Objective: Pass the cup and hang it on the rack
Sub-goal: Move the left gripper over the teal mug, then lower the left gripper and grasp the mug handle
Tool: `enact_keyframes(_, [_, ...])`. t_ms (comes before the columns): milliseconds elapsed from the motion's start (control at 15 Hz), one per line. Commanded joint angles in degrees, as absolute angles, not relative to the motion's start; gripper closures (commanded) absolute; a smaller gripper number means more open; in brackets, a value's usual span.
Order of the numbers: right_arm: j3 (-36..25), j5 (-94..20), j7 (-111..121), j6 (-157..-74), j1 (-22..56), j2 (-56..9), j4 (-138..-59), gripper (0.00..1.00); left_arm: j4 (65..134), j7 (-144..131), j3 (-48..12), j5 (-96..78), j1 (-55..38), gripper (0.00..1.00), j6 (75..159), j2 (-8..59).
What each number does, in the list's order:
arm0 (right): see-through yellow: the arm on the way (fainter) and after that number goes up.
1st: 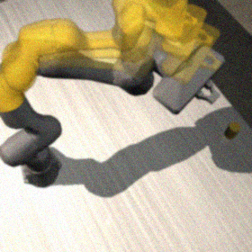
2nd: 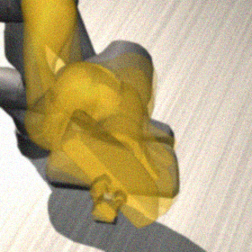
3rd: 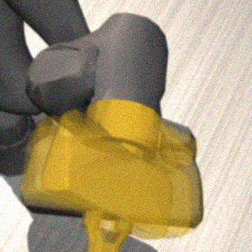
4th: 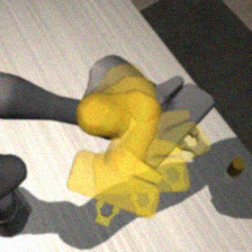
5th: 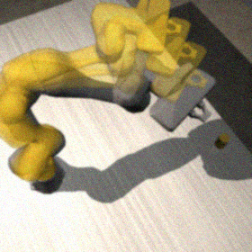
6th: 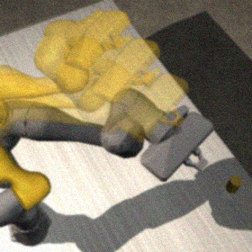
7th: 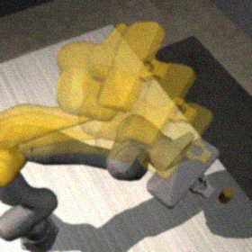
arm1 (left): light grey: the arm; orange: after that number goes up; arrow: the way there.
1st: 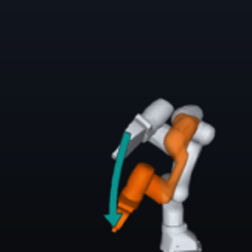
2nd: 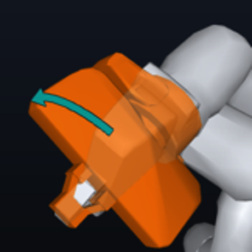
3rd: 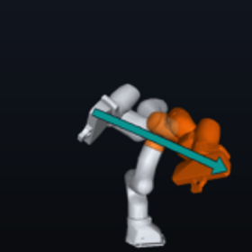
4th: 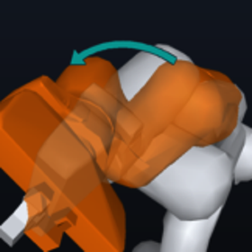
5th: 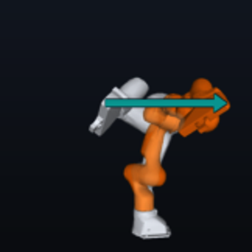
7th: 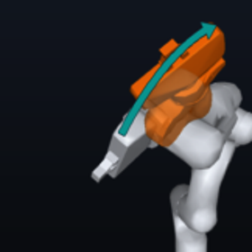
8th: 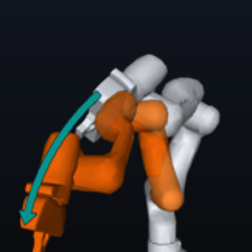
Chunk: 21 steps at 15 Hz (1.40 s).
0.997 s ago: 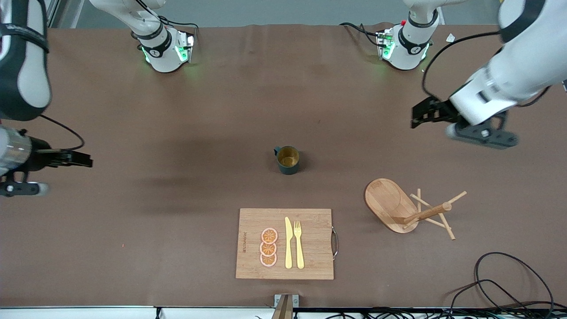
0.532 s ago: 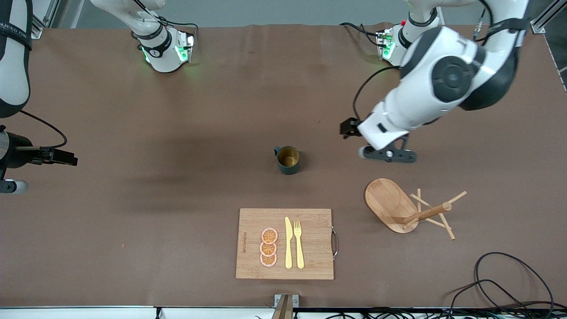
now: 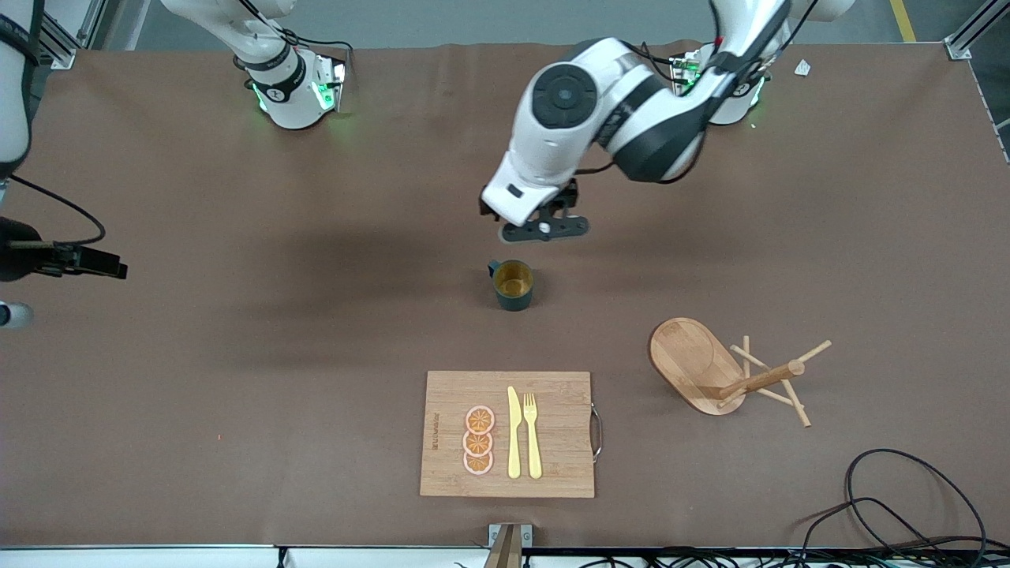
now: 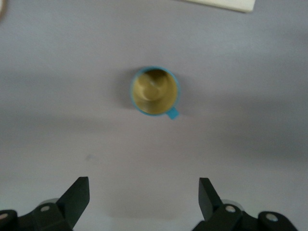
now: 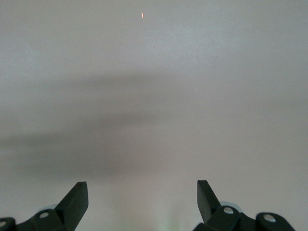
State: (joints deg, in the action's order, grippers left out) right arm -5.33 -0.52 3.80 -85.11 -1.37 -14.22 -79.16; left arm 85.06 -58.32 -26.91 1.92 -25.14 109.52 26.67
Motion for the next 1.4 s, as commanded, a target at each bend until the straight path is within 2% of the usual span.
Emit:
enact_keyframes(0, [-4.4, -0.5, 3.3, -86.0, -2.3, -6.3, -86.9, 0.0, 79.8, -65.5, -26.6, 6.0, -29.4, 0.0, 110.8, 31.9])
enact_keyframes(199, [-4.2, -0.2, 3.2, -86.7, -2.2, -2.2, -90.9, 0.0, 79.1, -74.7, -26.4, 15.0, -35.0, 0.0, 114.3, 36.1])
enact_keyframes(399, [-4.0, 0.0, 2.1, -85.5, -1.9, -0.1, -91.6, 0.0, 79.1, -84.8, -26.1, 24.1, -38.8, 0.0, 115.3, 39.6])
enact_keyframes(731, [-3.8, 0.1, -0.1, -84.3, -0.8, 2.5, -91.6, 0.0, 79.0, -100.3, -20.0, 33.7, -46.6, 0.0, 116.6, 43.2])
enact_keyframes(1329, [-4.3, 0.3, 3.2, -83.6, -1.7, 4.5, -91.7, 0.0, 76.6, -124.4, 3.0, 37.7, -67.0, 0.0, 116.9, 49.4])
